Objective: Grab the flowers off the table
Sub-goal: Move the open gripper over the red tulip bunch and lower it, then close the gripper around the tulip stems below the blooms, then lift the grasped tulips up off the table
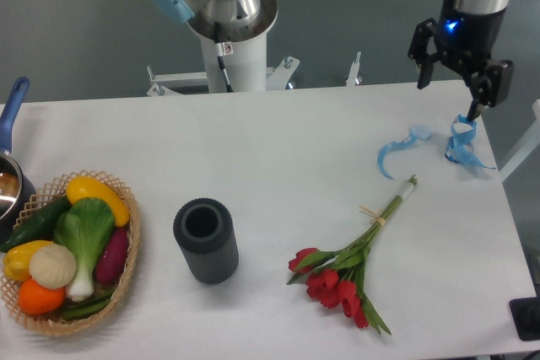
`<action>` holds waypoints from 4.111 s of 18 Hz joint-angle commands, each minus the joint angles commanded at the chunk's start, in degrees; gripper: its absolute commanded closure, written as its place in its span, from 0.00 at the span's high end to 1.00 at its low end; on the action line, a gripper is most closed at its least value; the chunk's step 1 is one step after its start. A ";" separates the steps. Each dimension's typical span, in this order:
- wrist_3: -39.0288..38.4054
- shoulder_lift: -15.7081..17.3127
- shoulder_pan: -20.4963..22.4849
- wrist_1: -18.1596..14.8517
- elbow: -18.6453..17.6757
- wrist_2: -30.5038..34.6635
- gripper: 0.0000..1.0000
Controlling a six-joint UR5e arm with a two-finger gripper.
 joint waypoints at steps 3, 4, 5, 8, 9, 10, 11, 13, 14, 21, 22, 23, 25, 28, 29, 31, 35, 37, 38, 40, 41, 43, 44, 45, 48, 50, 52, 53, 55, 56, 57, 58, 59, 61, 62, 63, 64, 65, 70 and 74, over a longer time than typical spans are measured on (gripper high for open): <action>-0.09 0.62 -0.26 2.97 -2.02 -0.17 1.00; -0.17 0.62 -0.26 3.86 -2.46 -0.52 1.00; -0.35 0.88 -0.35 4.30 -3.60 -0.79 1.00; -0.88 2.55 -0.26 7.54 -7.81 -1.93 1.00; -0.88 2.81 -0.35 10.17 -9.22 -1.93 1.00; -1.14 3.16 -0.35 12.02 -10.97 -2.02 1.00; -2.10 3.69 -0.44 13.00 -12.47 -2.02 1.00; -4.56 3.69 -0.44 14.23 -13.80 -2.02 1.00; -5.61 3.43 -0.88 14.33 -13.80 -2.02 1.00; -10.53 -2.19 -5.71 15.12 -14.24 -2.02 1.00; -12.55 -2.98 -6.24 16.25 -14.50 -2.02 1.00; -14.05 -3.94 -7.20 18.00 -14.51 -2.02 1.00; -17.12 -5.79 -7.91 19.60 -13.72 -3.68 1.00; -20.30 -8.87 -8.61 20.21 -14.33 -4.92 1.00; -21.00 -9.66 -9.57 20.56 -14.33 -5.01 1.00; -23.98 -11.42 -10.28 22.31 -14.33 -4.92 1.00; -29.25 -15.46 -11.51 24.96 -13.81 -5.01 1.00; -29.62 -17.22 -11.60 25.22 -13.45 -5.01 1.00; -29.97 -17.75 -11.60 25.92 -13.28 -5.01 1.00; -29.80 -19.41 -11.69 26.37 -13.01 -5.01 1.00; -29.79 -20.38 -11.78 26.98 -13.01 -5.01 1.00; -29.97 -21.00 -11.95 28.56 -13.01 -5.01 1.00; -29.88 -21.18 -12.04 28.57 -13.10 -5.01 1.00; -29.80 -21.53 -12.13 28.65 -13.01 -5.01 1.00; -29.97 -22.32 -12.13 28.74 -12.31 -5.01 1.00; -29.97 -22.67 -12.22 28.83 -11.87 -5.10 1.00; -30.15 -23.38 -12.39 29.35 -11.26 -5.01 1.00; -30.15 -23.64 -12.65 30.05 -11.25 -5.01 1.00; -30.15 -24.08 -12.92 31.11 -11.25 -5.01 1.00; -30.23 -24.26 -12.92 31.20 -11.25 -5.01 1.00; -30.15 -24.26 -12.92 31.20 -11.25 -4.92 1.00; -30.15 -24.43 -12.92 31.29 -11.17 -4.92 1.00; -30.15 -24.87 -13.01 31.81 -11.08 -4.83 1.00; -30.15 -24.96 -13.45 32.43 -11.25 -4.83 1.00; -30.15 -25.22 -13.54 32.43 -11.08 -4.75 0.98; -30.15 -25.31 -13.54 32.43 -11.08 -4.66 0.88; -30.06 -25.31 -13.54 32.43 -11.08 -4.66 0.73; -30.06 -25.22 -13.54 32.43 -11.17 -4.66 0.64; -30.06 -24.70 -13.54 32.43 -10.90 -4.75 0.32; -30.06 -23.65 -13.10 32.35 -8.97 -5.01 0.32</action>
